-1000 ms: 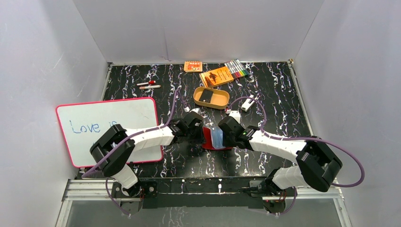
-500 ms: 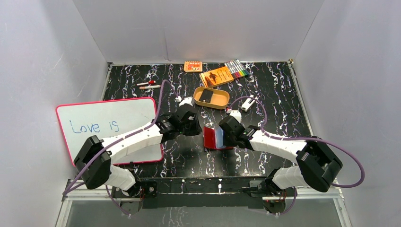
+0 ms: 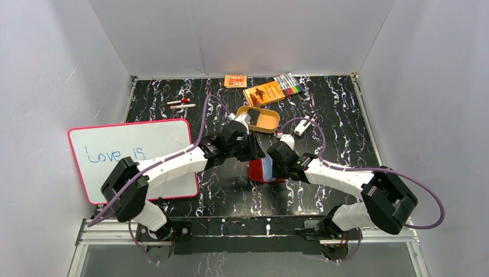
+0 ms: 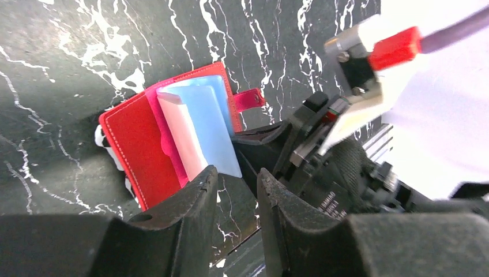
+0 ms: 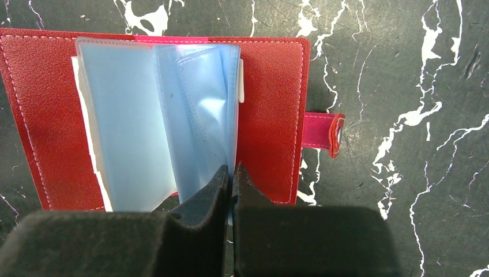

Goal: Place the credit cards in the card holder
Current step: Open the card holder at the center of the board.

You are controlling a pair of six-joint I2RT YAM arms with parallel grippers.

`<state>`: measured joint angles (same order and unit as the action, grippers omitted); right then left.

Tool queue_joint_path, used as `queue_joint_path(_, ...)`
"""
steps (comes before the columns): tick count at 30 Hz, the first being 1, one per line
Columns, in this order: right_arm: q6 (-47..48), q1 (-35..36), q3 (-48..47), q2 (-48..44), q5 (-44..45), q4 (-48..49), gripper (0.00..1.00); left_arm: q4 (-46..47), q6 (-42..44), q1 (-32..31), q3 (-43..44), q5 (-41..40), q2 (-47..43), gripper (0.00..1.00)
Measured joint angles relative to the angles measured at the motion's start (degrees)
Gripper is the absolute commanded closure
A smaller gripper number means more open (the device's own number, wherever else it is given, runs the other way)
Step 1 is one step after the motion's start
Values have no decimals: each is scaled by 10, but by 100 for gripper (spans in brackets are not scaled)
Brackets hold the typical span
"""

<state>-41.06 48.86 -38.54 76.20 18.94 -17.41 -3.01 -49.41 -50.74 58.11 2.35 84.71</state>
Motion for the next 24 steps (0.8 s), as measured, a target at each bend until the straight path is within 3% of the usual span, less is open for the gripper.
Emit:
queue_joint_path(10, 5, 0, 1, -3, -6, 5, 97, 43, -19, 0, 20, 48, 90, 78)
queue_joint_path(13, 6, 0, 1, -3, -9, 7, 97, 51, -22, 0, 21, 54, 102, 85)
queue_joint_path(17, 6, 0, 1, -3, -10, 9, 98, 48, -23, 0, 22, 52, 117, 95)
queue_joint_path(22, 8, -1, 2, -5, -11, 10, 97, 23, -24, 0, 19, 28, 132, 100)
queue_joint_path(24, 7, -1, 8, -8, -13, 13, 92, 21, -24, 2, 14, 23, 141, 100)
